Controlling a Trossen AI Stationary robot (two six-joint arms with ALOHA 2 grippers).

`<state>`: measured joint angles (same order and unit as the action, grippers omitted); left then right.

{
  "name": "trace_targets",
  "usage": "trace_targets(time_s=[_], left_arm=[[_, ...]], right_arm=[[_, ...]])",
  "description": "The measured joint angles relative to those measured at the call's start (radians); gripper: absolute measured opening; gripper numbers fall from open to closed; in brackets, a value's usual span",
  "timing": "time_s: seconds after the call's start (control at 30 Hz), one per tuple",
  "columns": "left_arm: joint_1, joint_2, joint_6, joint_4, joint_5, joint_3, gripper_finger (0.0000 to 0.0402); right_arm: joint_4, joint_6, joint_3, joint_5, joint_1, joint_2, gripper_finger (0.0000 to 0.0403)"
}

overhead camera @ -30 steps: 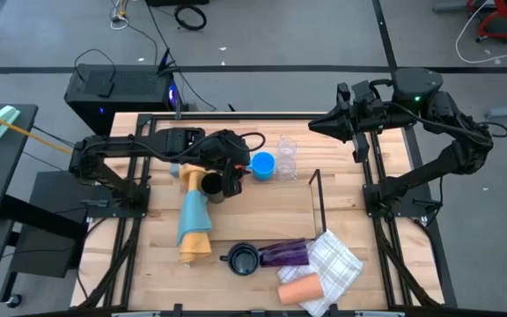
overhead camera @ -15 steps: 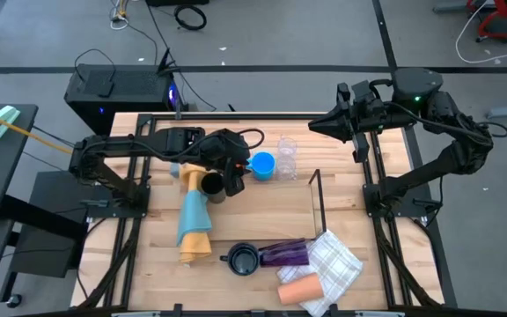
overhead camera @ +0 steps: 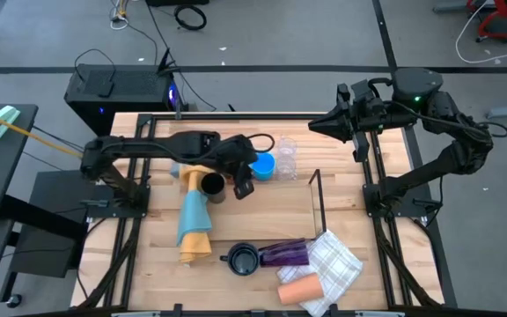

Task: Stack small to large cups/mugs on shelf
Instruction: Put the orange cup on the shelf

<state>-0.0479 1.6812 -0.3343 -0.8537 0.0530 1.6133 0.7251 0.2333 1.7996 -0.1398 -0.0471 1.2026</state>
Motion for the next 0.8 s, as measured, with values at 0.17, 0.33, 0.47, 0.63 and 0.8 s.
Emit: trace_targets(time_s=[0.17,0.33,0.47,0.63,0.8], left_arm=[[-0.036,0.041,-0.086,-0.039,-0.006,0.000,0.0119],[-0.100,0.060,-0.127,-0.133,-0.006,-0.001,0.0109],[-0.146,0.069,-0.105,-0.174,-0.060,-0.001,0.0100],[-0.174,0.091,-0.068,-0.183,-0.135,-0.001,0.0094],[-0.179,0.095,-0.046,-0.176,-0.157,-0.001,0.0094]], right_arm=[[-0.001,0.003,0.000,0.000,0.000,0.000,0.0038],[-0.001,0.011,0.000,-0.003,0.000,0.001,0.0038],[-0.004,0.011,0.000,-0.004,0.000,0.002,0.0038],[-0.007,0.011,0.000,-0.011,0.000,0.007,0.0038],[-0.006,0.011,0.000,-0.019,0.000,0.013,0.0038]])
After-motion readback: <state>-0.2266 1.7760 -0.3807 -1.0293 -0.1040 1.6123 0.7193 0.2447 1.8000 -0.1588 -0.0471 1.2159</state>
